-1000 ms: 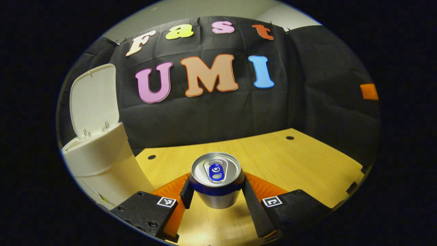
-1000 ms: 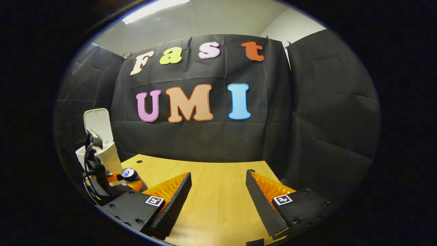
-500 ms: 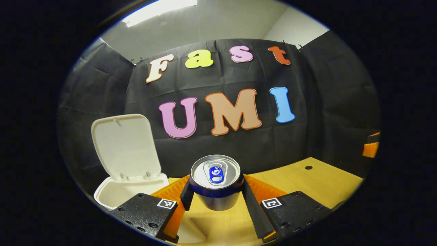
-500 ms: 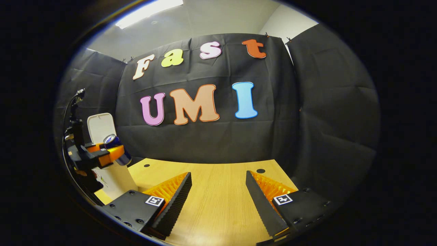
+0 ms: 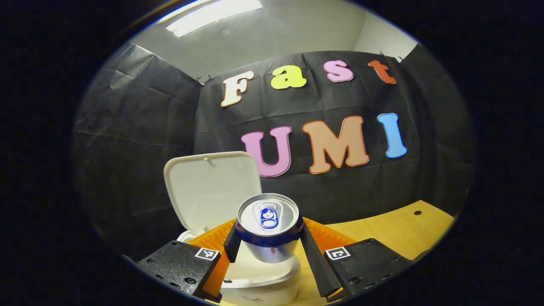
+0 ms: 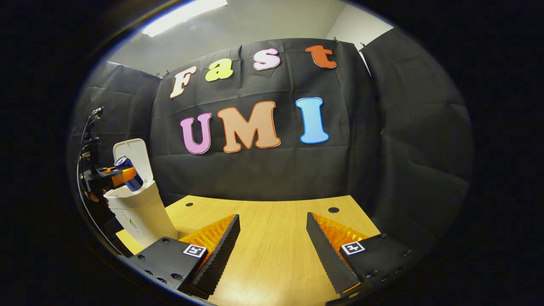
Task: Press the lid of the desktop garbage bin to open it, pick up the crumpled paper on the desktop and throw it into the bin, then pick up the pop can on the desktop and drop it into the bin, and finally close the garbage bin lid.
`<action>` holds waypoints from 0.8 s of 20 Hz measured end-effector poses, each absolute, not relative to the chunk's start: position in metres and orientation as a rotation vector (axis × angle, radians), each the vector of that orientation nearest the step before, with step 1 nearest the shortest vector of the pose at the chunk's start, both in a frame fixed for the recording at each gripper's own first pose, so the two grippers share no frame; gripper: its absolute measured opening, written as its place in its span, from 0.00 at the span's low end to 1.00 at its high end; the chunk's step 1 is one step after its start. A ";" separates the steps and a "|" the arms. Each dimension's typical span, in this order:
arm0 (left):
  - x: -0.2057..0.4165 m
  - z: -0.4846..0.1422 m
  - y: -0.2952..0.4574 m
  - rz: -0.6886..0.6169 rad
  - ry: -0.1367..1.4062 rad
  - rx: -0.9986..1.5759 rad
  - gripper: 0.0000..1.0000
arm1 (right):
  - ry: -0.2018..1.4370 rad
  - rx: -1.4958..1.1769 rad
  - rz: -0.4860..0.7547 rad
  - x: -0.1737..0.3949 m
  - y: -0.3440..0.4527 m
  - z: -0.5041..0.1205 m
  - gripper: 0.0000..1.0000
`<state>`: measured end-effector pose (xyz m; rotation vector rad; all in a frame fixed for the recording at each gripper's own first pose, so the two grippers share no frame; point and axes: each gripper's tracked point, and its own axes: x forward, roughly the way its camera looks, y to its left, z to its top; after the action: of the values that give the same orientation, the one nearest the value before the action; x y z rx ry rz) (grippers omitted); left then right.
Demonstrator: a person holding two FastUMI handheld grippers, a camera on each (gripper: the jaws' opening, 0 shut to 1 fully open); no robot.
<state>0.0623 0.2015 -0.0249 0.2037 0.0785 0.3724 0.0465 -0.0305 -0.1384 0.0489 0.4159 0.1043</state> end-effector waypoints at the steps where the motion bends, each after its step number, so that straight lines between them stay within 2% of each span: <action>1: 0.059 -0.030 0.211 0.393 0.090 0.204 0.76 | 0.421 0.048 0.108 0.046 -0.029 -0.141 0.98; 3: 0.054 -0.042 0.224 0.419 0.115 0.199 0.76 | 0.427 0.047 0.113 0.047 -0.026 -0.143 0.98; 4: 0.051 -0.045 0.229 0.430 0.119 0.196 0.76 | 0.430 0.046 0.114 0.047 -0.025 -0.144 0.95; 6: 0.049 -0.050 0.236 0.446 0.126 0.185 0.78 | 0.432 0.040 0.115 0.049 -0.022 -0.145 0.98; 7: 0.049 -0.050 0.236 0.450 0.125 0.184 0.82 | 0.434 0.038 0.116 0.049 -0.020 -0.145 0.98; 8: 0.049 -0.047 0.236 0.452 0.121 0.189 0.78 | 0.434 0.036 0.118 0.048 -0.019 -0.145 0.95; 10: 0.046 -0.028 0.236 0.452 0.076 0.210 0.82 | 0.430 0.033 0.121 0.049 -0.016 -0.145 0.98; 11: 0.044 -0.012 0.238 0.450 0.047 0.222 0.89 | 0.427 0.033 0.122 0.050 -0.015 -0.143 0.98; 12: 0.046 0.005 0.238 0.443 0.017 0.232 0.92 | 0.425 0.033 0.124 0.050 -0.014 -0.143 0.98; 15: 0.059 0.052 0.249 0.466 -0.050 0.248 0.89 | 0.417 0.035 0.121 0.050 -0.012 -0.142 0.98; 16: 0.064 0.065 0.255 0.480 -0.061 0.245 0.89 | 0.420 0.037 0.118 0.049 -0.012 -0.144 0.95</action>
<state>0.0638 0.2546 0.0645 0.2452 -0.0606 0.4802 0.0489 -0.0120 -0.1438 0.0369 0.4196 0.1175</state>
